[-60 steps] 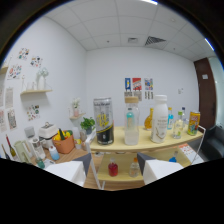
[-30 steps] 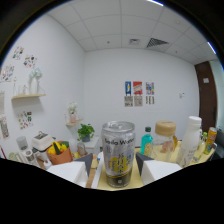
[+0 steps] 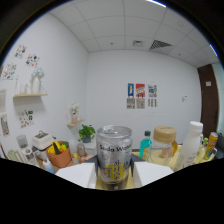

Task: Make me a cup of Mojito.

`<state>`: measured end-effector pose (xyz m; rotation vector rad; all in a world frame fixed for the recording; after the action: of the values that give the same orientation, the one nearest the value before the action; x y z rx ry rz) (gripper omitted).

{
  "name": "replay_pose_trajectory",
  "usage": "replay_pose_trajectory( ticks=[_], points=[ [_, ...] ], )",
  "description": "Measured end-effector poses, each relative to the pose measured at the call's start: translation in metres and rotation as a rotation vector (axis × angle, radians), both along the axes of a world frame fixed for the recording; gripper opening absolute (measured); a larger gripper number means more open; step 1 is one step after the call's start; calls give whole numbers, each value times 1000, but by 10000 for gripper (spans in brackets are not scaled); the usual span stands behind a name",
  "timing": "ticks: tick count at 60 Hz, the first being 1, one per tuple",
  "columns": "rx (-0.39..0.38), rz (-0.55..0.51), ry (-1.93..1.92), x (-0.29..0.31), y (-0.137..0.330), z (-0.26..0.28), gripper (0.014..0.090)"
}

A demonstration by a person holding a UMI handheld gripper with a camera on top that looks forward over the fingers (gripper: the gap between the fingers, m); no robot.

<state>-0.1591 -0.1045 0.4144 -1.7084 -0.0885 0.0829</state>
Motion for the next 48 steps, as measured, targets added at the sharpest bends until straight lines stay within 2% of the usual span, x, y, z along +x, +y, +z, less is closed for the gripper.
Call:
replay_pose_trajectory(
  ticks=[17,24,41,48],
  points=[
    [104,126,39,12,-76,20,504],
    [73,117,69,39,-104,-15,504],
    [-122,-5,154,99,-130,-170,506],
    [-138,-27,266,106,-133,-201,506]
  ],
)
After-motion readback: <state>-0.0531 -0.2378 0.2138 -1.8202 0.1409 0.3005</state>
